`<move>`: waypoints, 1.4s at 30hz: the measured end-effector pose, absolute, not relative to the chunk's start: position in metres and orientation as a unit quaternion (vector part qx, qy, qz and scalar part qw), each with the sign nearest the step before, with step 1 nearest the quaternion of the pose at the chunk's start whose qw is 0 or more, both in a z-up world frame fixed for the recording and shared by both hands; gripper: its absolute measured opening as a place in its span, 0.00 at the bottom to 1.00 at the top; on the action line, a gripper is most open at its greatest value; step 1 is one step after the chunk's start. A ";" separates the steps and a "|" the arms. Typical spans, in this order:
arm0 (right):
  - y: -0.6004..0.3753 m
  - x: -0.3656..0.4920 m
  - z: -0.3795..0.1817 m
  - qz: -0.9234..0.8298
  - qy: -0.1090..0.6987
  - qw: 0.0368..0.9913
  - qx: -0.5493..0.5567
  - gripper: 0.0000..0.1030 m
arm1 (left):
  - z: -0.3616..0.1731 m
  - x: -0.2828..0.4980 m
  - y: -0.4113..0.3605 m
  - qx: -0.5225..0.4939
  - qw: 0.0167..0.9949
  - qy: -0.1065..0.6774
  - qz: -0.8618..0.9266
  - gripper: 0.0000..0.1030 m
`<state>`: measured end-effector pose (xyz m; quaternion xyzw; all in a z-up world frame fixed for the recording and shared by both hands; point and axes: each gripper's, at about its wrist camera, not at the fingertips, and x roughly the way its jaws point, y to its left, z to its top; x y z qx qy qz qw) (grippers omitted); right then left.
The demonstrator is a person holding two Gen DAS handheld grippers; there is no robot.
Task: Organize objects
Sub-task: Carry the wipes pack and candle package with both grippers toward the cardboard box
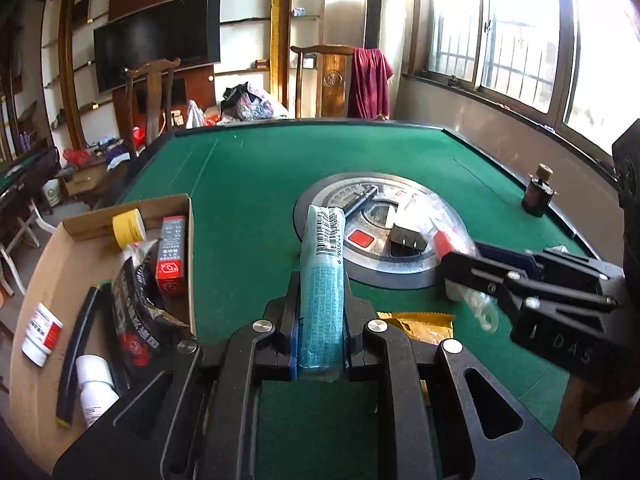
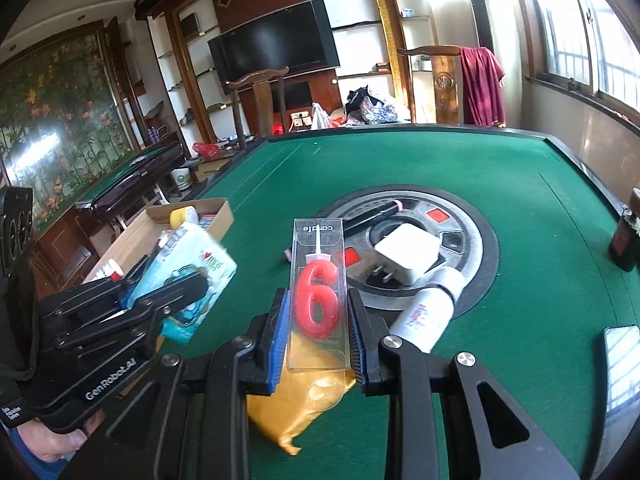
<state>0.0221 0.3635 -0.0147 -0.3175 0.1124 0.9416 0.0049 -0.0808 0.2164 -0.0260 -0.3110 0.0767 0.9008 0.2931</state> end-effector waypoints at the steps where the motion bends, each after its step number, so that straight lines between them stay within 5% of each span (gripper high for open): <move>1: 0.360 0.022 -0.014 0.941 0.114 0.002 -0.317 0.26 | -0.025 -0.080 0.216 -0.308 0.291 0.076 0.902 0.14; 18: 0.331 0.009 -0.014 0.939 0.125 -0.009 -0.320 0.26 | -0.004 -0.084 0.186 -0.275 0.263 0.049 0.923 0.14; 42: 0.208 -0.094 -0.013 0.908 0.071 -0.106 -0.399 0.26 | -0.023 -0.162 0.024 -0.355 0.124 -0.105 0.921 0.14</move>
